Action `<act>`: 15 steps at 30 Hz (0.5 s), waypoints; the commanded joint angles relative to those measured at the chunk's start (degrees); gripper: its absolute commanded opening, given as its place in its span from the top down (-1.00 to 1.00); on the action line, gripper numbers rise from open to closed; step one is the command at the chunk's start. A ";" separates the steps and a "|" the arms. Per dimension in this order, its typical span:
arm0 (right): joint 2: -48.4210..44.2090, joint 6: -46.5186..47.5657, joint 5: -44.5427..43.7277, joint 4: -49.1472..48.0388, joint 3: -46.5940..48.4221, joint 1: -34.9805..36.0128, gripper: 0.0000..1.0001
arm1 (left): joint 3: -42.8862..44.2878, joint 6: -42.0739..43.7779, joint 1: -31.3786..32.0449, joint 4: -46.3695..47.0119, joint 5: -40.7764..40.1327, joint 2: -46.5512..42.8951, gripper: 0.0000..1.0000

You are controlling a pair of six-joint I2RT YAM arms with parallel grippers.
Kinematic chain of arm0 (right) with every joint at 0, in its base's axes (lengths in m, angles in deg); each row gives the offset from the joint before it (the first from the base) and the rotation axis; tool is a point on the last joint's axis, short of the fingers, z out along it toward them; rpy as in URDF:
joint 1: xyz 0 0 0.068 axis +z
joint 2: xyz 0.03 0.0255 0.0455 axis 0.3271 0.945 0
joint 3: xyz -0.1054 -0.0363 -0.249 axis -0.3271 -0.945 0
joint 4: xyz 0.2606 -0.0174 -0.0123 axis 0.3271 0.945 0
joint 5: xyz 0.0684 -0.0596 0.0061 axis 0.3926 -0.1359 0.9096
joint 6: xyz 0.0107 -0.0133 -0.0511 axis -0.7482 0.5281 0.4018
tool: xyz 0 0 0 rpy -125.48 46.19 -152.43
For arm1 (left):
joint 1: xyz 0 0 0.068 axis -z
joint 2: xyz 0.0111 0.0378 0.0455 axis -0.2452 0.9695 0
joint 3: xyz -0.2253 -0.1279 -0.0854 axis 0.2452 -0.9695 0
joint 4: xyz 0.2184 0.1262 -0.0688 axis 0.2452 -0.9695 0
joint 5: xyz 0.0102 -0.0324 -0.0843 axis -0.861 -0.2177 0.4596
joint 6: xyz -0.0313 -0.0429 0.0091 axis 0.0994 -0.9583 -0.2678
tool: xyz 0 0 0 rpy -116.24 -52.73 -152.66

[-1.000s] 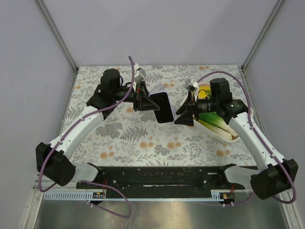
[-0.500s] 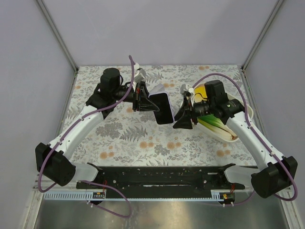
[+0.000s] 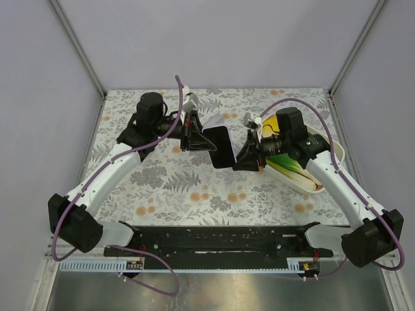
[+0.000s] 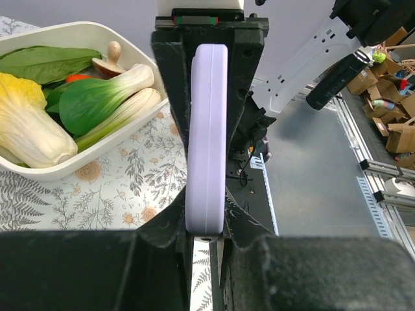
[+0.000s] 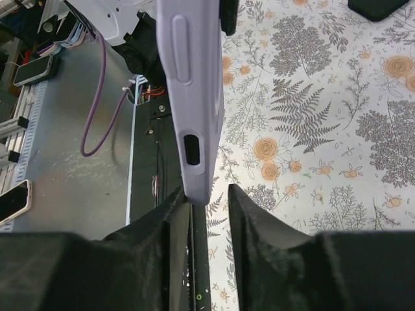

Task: Take the phone out of the phone case
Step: Remove the phone case from the phone.

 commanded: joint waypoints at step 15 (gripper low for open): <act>-5.02 9.72 4.61 4.25 1.94 7.56 1.00 | 5.24 -1.32 0.35 4.13 5.71 2.72 1.00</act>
